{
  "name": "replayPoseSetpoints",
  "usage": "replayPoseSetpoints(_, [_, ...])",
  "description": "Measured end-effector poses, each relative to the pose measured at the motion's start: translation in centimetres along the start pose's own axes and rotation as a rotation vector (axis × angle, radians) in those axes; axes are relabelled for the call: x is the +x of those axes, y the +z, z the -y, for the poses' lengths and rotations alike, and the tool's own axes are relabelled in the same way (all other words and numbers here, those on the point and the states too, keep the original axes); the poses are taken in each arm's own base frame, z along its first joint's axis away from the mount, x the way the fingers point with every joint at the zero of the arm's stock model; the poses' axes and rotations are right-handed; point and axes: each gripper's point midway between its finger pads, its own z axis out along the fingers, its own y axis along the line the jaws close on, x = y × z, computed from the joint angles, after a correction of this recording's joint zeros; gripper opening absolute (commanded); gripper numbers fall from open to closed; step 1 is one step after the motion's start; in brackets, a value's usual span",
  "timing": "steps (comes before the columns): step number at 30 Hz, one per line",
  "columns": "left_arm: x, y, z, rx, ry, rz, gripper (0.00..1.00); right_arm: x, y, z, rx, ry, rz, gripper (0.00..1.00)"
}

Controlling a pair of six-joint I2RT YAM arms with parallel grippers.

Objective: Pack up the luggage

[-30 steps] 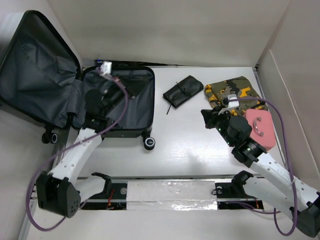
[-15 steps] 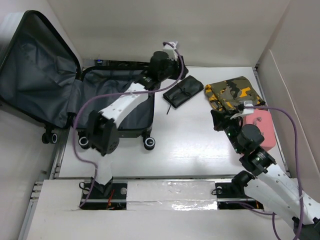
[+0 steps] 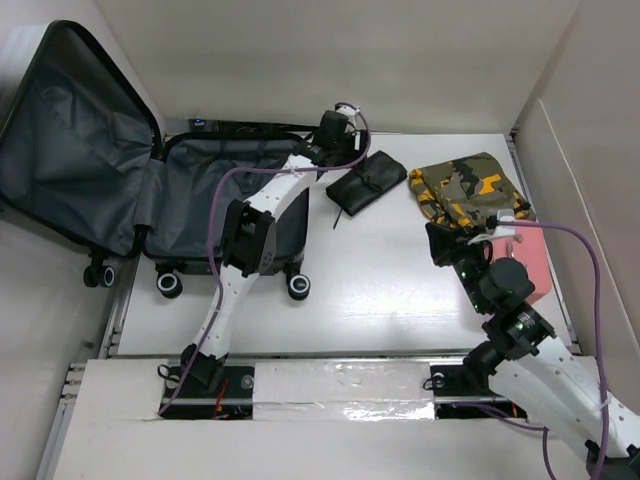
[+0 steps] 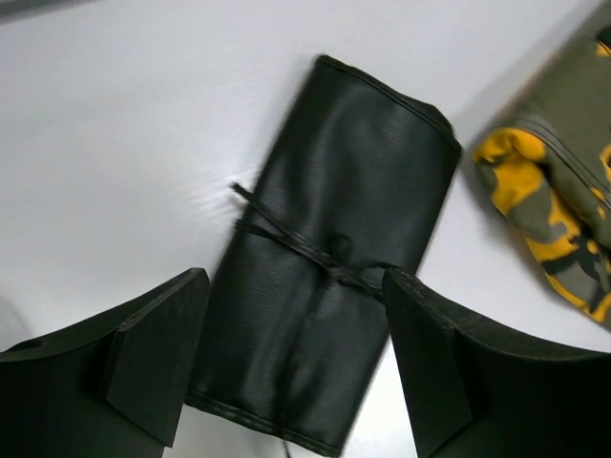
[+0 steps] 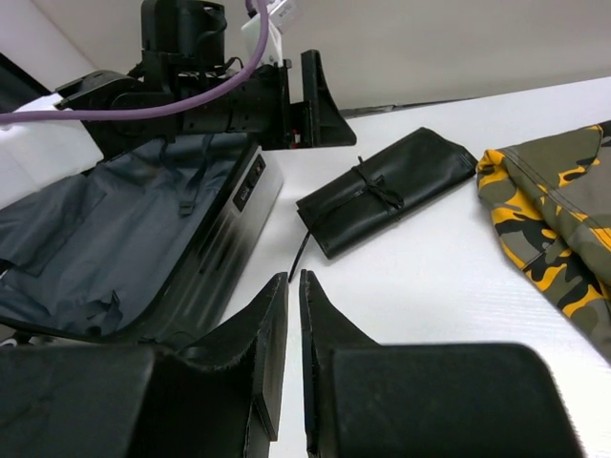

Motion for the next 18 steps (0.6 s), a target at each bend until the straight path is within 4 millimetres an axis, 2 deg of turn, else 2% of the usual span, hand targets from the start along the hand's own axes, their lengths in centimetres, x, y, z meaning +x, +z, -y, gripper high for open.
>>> replayPoseSetpoints(5, [-1.2,0.8,-2.9,-0.068,-0.019,0.045,0.71,0.3,0.3,-0.2,-0.009,-0.003,-0.010,0.16])
replayPoseSetpoints(8, [-1.2,2.1,-3.8,-0.091,-0.020,0.062,0.64,0.6,0.4,-0.3,-0.015,-0.005,-0.022,0.16])
replayPoseSetpoints(12, [1.1,3.9,-3.9,-0.114,0.000,0.033,0.61,0.8,0.4,-0.5,-0.023,-0.007,-0.028,0.17])
replayPoseSetpoints(15, [3.3,5.1,-3.0,-0.118,0.024,-0.003,0.61,0.8,0.4,-0.6,-0.027,-0.006,-0.028,0.17])
replayPoseSetpoints(18, [4.6,5.6,-2.3,-0.122,0.044,-0.023,0.62,0.8,0.4,-0.7,-0.033,-0.006,-0.029,0.17])
